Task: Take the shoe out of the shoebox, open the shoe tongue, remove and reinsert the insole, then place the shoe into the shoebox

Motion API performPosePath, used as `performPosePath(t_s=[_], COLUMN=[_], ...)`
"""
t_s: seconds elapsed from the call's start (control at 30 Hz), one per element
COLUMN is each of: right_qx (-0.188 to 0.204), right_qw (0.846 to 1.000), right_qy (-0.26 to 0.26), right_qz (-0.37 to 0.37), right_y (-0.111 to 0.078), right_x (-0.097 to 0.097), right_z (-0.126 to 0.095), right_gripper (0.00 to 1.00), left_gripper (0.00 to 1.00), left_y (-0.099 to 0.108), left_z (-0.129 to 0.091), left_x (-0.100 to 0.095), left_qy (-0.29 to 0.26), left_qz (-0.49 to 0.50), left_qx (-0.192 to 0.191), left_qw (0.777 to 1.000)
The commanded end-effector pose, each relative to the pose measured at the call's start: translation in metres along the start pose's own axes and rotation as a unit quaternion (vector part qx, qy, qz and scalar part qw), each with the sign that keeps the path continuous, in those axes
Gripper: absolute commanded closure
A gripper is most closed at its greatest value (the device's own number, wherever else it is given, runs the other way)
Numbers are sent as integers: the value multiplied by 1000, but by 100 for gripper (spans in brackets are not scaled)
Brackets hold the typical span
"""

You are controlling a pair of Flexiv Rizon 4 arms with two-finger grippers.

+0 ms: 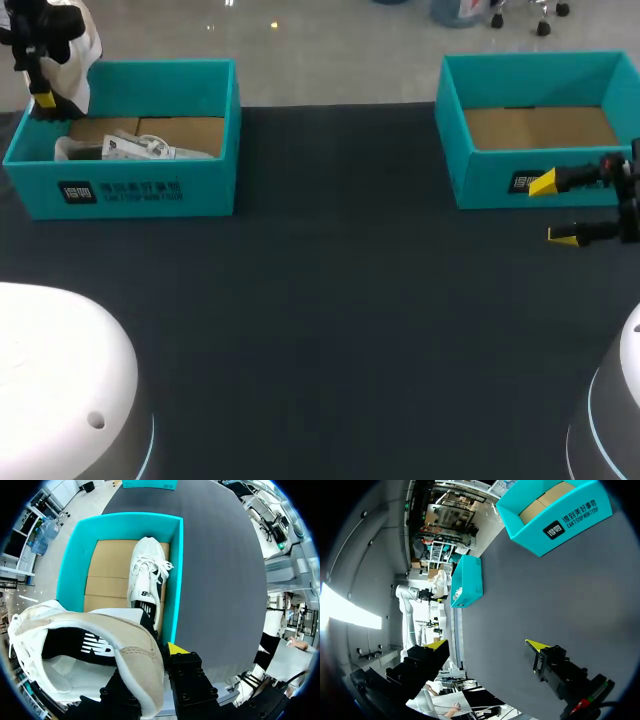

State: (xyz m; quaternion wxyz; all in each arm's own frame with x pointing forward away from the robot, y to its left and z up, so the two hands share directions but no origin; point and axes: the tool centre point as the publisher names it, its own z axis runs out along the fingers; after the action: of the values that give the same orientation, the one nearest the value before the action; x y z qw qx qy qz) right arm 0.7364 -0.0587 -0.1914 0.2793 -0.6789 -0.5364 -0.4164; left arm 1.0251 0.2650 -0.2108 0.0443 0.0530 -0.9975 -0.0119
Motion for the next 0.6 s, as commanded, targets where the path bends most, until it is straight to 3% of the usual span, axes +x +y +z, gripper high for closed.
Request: performPosePath(t_s=[0.03, 0.1, 0.13, 0.17, 0.27, 0.4, 0.5, 0.57, 0.6], right_qx=[0, 0, 0, 0, 0, 0, 0, 0, 0], right_qw=[1000, 1000, 1000, 1000, 1000, 1000, 1000, 1000, 1000], right_qy=[-2, -2, -2, -2, -2, -2, -2, -2, -2], right_qz=[1, 1, 1, 1, 1, 1, 1, 1, 1], right_y=[-1, -1, -1, -1, -1, -1, -1, -1, -1], right_x=[1, 1, 1, 1, 1, 1, 1, 1, 1], right_z=[0, 0, 0, 0, 0, 0, 0, 0, 0], right_gripper=[0, 0, 0, 0, 0, 0, 0, 0, 0], left_gripper=[100, 100, 100, 100, 100, 100, 100, 100, 100], left_y=[0, 4, 8, 10, 17, 25, 32, 36, 39], left_z=[0, 2, 1, 2, -2, -11, -19, -22, -23], left_x=[-2, -7, -10, -13, -20, -33, -36, -38, -36], left_qy=[-1, 26, 14, 48, 45, 33, 34, 40, 44], left_qz=[31, 142, 162, 221, 326, 441, 545, 584, 620], left_qx=[-20, -76, -89, -112, -142, -144, -146, -155, -157], left_qw=[999, 987, 983, 968, 933, 885, 825, 796, 768])
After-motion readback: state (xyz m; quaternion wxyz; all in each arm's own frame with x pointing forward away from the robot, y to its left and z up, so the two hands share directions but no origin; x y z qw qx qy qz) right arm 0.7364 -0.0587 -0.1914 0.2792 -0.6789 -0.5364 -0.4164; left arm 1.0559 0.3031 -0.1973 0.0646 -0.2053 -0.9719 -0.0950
